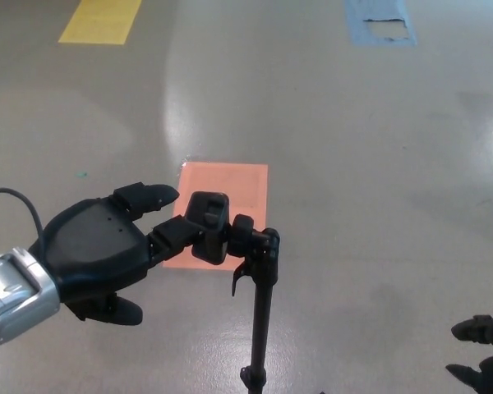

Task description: The robot uses its left hand to grab the top of a phone stand kept on the floor and tilt it upwards to adjust its angle

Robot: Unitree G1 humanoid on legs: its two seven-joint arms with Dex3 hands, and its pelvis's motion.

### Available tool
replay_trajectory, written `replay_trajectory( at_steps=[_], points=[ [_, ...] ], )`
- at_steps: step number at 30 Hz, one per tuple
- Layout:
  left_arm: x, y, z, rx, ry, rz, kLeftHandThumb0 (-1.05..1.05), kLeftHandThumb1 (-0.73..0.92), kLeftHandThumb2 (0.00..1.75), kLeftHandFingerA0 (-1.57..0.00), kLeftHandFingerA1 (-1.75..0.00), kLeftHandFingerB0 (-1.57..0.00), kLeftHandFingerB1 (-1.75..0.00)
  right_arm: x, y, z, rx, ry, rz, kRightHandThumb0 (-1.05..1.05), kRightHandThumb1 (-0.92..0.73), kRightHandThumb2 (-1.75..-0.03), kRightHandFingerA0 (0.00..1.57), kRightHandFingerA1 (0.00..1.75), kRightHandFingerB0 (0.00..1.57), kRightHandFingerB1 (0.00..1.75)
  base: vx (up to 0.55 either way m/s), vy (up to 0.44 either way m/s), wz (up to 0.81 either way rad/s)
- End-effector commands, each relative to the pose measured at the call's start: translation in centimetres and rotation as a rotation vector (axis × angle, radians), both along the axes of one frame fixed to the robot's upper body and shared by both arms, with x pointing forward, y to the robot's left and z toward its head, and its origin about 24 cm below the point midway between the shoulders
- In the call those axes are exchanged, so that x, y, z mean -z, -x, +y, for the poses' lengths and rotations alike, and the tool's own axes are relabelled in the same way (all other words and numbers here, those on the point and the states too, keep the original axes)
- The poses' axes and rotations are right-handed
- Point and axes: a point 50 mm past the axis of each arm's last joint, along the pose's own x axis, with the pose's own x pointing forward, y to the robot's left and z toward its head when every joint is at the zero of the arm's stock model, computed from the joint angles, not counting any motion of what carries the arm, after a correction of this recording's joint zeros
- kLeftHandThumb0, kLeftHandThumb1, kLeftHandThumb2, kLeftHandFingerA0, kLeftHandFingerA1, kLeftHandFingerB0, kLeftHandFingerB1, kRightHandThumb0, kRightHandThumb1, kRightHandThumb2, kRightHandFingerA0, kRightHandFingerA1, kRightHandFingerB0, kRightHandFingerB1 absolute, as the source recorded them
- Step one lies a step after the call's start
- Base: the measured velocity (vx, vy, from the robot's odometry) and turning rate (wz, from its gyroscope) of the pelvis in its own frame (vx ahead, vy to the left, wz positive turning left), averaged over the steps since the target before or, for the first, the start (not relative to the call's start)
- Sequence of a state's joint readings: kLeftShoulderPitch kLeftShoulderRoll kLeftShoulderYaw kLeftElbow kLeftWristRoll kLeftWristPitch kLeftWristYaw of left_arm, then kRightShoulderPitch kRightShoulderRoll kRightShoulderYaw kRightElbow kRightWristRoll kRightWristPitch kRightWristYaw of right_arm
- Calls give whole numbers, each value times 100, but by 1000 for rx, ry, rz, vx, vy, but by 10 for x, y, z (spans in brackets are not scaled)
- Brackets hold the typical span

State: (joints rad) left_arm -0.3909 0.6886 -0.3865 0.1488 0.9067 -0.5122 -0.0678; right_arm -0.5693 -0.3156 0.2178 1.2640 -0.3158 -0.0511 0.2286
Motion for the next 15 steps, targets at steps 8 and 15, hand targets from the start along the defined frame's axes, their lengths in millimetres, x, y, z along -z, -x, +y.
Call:
replay_trajectory(
  at_steps=[8, 15],
  points=[
    [-6, -6, 6, -28, 20, -24, -79, 52, 90, -10, -22, 0, -14, -3, 0, -7, 22, 15, 7, -55, -67, -60, 20, 35, 17, 28, 0, 0, 0],
    [-13, -18, 12, -82, 32, -111, -84, 75, 63, -5, -24, 0, -14, -5, -2, -7, 23, 19, 1, -56, -68, -61, 20, 35, 17, 28, 0, 0, 0]
  ],
)
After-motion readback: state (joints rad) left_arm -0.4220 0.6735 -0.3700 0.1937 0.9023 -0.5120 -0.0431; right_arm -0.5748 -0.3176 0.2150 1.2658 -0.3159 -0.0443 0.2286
